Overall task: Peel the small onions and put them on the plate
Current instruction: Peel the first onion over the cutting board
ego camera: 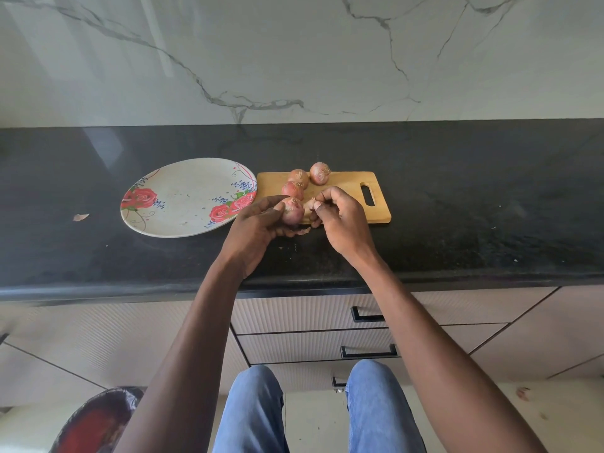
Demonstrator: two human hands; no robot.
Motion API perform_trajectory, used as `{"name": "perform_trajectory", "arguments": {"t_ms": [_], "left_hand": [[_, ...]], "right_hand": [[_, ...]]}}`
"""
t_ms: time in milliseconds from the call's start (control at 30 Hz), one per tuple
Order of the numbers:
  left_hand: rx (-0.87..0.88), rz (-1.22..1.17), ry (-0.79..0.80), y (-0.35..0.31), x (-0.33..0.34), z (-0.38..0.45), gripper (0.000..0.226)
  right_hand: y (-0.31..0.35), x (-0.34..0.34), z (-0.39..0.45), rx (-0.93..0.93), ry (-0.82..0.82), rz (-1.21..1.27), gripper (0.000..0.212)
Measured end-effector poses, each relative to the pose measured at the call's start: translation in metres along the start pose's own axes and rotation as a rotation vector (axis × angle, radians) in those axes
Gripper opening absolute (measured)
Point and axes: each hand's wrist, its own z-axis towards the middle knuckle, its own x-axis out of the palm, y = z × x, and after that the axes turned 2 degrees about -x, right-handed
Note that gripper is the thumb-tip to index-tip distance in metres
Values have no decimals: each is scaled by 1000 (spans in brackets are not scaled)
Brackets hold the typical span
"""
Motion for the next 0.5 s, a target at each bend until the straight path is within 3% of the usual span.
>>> {"name": "perform_trajectory", "arguments": {"t_ms": [200,400,500], "left_hand": [[-9,-21,-20,2,-2,1,24],[-1,-102,-60,0,-1,1,22],[-2,-110,-41,-2,2,-3,16]], "right_hand": [[0,-1,-2,-13,-63,20,13],[-4,-2,-2,-65,9,-60,25],[-4,-1,0,-157,-16,-128,13]]}}
